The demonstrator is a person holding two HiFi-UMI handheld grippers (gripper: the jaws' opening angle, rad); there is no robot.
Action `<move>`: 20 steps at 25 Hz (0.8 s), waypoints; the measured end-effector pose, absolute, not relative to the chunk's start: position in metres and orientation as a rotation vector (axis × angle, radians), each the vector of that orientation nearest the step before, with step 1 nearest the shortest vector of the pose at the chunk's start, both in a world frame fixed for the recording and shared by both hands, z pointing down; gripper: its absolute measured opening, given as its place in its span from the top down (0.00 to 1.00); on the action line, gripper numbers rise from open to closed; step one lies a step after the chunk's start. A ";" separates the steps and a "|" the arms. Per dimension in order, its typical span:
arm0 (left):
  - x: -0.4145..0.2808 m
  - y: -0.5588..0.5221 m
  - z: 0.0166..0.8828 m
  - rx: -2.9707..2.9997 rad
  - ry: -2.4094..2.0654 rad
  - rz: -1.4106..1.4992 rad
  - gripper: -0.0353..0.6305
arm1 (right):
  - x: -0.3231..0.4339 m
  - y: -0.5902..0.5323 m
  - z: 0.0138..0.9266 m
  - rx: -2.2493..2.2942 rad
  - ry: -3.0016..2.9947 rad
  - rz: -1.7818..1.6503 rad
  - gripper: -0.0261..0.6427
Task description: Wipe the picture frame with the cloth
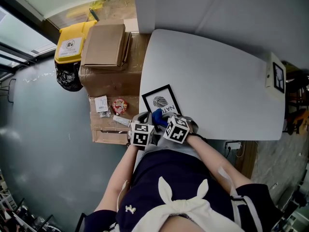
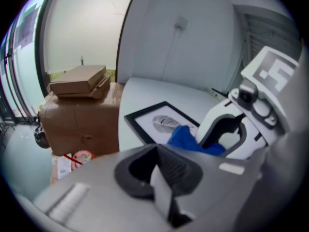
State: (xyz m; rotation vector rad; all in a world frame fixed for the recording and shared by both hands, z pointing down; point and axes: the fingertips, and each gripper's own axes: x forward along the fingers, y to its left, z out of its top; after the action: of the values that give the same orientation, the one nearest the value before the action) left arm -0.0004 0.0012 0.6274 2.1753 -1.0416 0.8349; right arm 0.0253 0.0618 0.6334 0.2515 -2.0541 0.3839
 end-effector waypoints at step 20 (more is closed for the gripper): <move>-0.001 0.002 0.628 2.174 -1.069 0.852 0.94 | 0.026 0.061 0.633 0.268 -2.106 0.399 0.83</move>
State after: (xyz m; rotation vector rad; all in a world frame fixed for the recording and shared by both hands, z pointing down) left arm -0.0014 0.0016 0.6283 2.1739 -1.0692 0.8518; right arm 0.0259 0.0613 0.6332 0.2675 -2.1063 0.3994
